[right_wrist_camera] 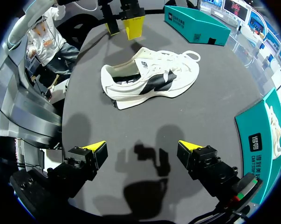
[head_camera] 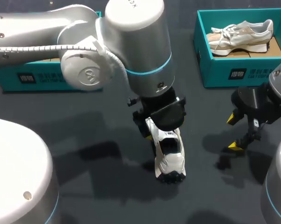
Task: Take the shoe out of the shoebox, open the shoe tongue, remove and reinsert the insole, then place the shoe into the shoebox
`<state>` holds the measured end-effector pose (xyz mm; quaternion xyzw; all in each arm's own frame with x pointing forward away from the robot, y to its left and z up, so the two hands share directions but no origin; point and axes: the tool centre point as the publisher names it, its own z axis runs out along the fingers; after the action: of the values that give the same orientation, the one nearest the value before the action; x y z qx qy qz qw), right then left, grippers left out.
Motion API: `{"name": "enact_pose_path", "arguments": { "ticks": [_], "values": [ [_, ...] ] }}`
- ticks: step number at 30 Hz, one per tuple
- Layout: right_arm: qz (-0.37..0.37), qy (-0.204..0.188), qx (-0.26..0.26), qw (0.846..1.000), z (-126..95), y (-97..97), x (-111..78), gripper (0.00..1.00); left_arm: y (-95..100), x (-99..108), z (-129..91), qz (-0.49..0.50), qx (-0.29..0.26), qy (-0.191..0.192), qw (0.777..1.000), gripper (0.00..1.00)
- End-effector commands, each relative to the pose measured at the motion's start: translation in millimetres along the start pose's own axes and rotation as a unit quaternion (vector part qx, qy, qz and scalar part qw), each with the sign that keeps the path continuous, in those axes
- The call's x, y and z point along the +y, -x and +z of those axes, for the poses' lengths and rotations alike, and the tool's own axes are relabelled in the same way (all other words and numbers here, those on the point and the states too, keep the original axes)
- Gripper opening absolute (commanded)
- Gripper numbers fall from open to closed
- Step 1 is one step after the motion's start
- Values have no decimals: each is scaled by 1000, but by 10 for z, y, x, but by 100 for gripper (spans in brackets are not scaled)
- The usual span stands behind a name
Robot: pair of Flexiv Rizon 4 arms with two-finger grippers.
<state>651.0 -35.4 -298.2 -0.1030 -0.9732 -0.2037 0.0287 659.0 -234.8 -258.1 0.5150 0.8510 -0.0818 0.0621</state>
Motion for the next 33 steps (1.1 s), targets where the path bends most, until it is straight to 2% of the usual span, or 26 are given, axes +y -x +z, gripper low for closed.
{"name": "enact_pose_path", "arguments": {
  "ticks": [1,2,4,16,18,20,22,24,33],
  "values": [
    [0,0,-2,1000,4,-16,-6,100,-129,-103,70,-134,-8,7,991,100],
    [0,0,-2,1000,4,-16,-6,100,-158,-118,57,-193,-10,17,981,100],
    [0,0,-2,1000,4,-16,-6,100,-209,-108,22,-267,-28,94,959,100],
    [0,0,-2,1000,4,-16,-6,100,-209,-108,22,-267,-28,94,959,100],
    [0,0,-2,1000,4,-16,-6,100,-209,-159,82,-304,-27,99,947,100],
    [0,0,-2,1000,4,-16,-6,100,-242,-222,119,-333,-23,88,939,100],
    [0,0,-2,1000,4,-16,-6,100,-291,-318,146,-362,-29,102,926,100],
    [0,0,-2,1000,4,-16,-6,100,-314,-325,155,-375,-24,84,923,100],
    [0,0,-2,1000,4,-16,-6,100,-307,-393,260,-426,-17,90,900,100]
  ]
}}
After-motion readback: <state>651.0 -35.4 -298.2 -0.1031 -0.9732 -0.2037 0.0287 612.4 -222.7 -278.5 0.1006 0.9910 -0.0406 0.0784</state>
